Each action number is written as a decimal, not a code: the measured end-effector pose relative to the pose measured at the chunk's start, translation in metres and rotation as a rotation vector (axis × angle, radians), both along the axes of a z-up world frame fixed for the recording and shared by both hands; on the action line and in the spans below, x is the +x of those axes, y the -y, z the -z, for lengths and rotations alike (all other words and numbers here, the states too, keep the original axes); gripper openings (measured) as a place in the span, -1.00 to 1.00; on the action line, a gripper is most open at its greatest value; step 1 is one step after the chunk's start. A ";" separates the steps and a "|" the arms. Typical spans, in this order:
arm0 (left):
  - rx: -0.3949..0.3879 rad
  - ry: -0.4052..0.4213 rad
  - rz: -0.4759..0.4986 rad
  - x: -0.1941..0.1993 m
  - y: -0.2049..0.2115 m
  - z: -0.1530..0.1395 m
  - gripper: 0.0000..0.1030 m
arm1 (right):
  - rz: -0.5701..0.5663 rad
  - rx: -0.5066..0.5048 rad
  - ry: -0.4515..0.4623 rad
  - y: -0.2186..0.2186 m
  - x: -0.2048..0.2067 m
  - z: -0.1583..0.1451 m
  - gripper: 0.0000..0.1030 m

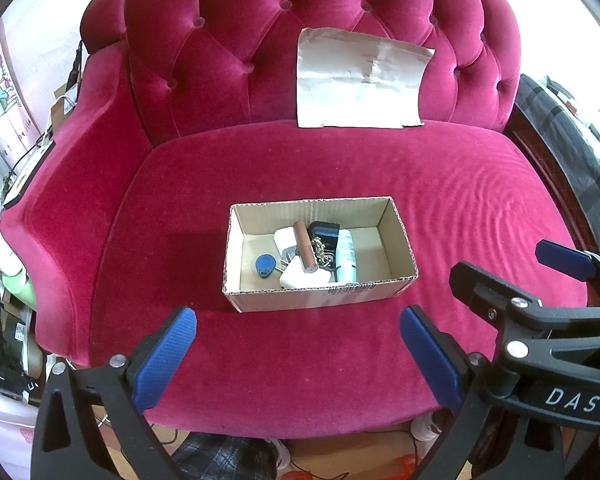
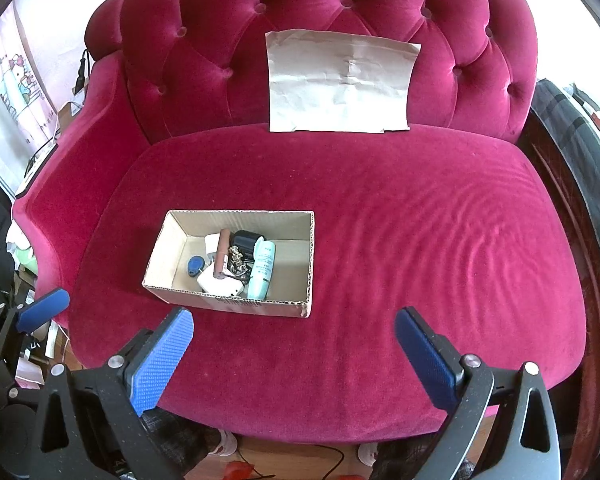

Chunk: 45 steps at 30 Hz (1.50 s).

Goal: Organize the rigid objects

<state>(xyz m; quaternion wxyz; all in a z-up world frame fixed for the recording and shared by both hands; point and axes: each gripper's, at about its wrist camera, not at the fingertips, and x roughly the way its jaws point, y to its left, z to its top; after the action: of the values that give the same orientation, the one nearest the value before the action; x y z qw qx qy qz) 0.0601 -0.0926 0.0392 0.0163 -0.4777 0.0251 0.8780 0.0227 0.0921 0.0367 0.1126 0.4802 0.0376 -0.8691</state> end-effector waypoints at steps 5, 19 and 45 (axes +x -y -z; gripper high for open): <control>0.002 0.001 0.000 0.001 0.000 0.000 1.00 | 0.003 0.008 -0.011 0.002 0.002 -0.001 1.00; 0.005 -0.006 -0.001 0.001 -0.002 -0.003 1.00 | 0.012 0.004 -0.020 0.004 0.002 -0.004 1.00; 0.006 -0.002 0.002 -0.002 -0.010 -0.002 1.00 | 0.012 0.003 -0.024 -0.001 0.003 -0.006 1.00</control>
<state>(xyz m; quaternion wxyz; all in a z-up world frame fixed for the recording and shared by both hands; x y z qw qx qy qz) 0.0585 -0.0823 0.0416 0.0187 -0.4768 0.0229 0.8785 0.0253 0.0926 0.0427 0.1063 0.4703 0.0373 -0.8753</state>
